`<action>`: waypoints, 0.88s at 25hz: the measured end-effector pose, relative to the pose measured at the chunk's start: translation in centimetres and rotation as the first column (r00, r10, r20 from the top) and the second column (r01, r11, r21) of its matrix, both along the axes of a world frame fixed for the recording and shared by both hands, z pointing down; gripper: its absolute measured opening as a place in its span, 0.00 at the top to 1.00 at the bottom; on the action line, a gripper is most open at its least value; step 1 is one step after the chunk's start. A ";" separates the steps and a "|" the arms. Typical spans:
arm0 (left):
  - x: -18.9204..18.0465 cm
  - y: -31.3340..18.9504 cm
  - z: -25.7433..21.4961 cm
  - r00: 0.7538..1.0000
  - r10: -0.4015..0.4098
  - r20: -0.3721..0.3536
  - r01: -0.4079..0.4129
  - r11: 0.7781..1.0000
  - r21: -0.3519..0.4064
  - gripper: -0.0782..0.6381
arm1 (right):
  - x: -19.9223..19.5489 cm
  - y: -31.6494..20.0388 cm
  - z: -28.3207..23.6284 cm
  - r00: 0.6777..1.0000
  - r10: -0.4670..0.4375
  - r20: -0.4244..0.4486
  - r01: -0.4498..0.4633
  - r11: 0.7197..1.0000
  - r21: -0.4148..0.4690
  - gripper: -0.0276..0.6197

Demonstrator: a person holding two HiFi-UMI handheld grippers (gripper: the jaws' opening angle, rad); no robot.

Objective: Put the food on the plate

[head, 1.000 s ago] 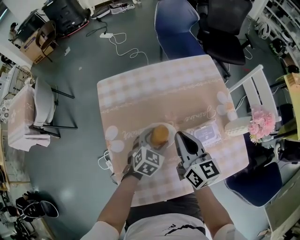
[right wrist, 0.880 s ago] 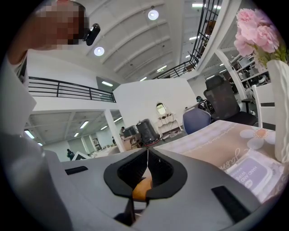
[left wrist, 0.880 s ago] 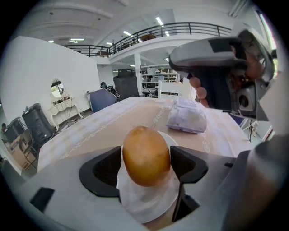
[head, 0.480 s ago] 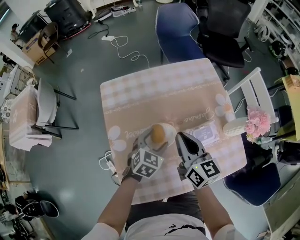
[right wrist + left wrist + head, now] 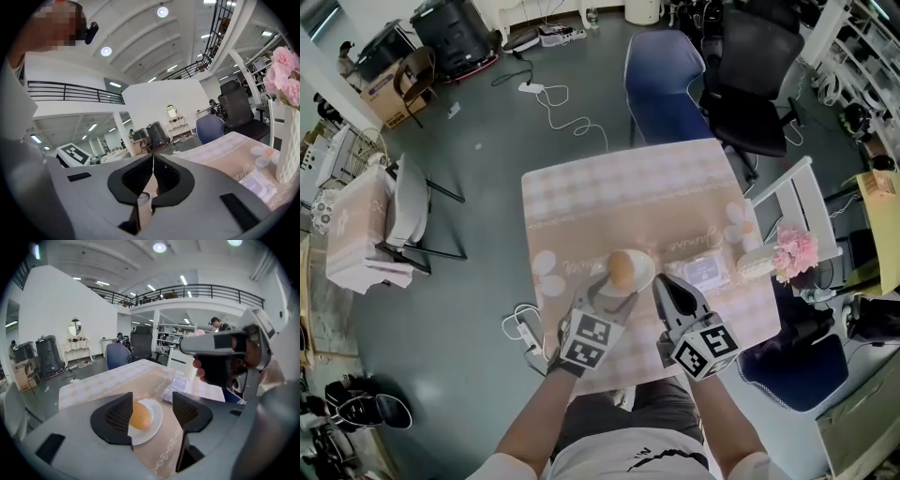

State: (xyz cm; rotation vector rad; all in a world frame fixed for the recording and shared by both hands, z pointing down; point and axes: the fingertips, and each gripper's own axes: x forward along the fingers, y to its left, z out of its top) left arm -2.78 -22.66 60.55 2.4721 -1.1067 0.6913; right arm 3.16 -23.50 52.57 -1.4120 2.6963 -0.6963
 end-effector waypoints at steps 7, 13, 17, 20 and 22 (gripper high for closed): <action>0.1 2.0 -7.7 0.993 -0.033 -0.116 0.041 0.997 0.072 0.64 | -0.3 1.7 -4.1 0.999 -0.014 -0.031 0.015 1.000 0.020 0.93; -0.3 3.8 -13.5 0.975 -0.068 -0.212 0.097 0.987 0.129 0.77 | -1.1 3.6 -7.2 0.999 -0.022 -0.024 0.023 0.999 0.038 0.93; -0.5 5.2 -16.0 0.965 -0.073 -0.252 0.113 0.982 0.149 0.84 | -2.3 5.1 -8.4 0.999 -0.039 -0.014 0.040 0.998 0.051 0.93; -0.4 6.1 -17.8 0.957 -0.062 -0.282 0.113 0.980 0.166 0.87 | -2.8 5.6 -9.6 0.999 -0.045 -0.003 0.045 0.996 0.071 0.93; -0.3 6.7 -19.0 0.950 -0.056 -0.306 0.113 0.979 0.172 0.88 | -2.8 5.8 -10.5 0.999 -0.043 0.004 0.042 0.996 0.081 0.93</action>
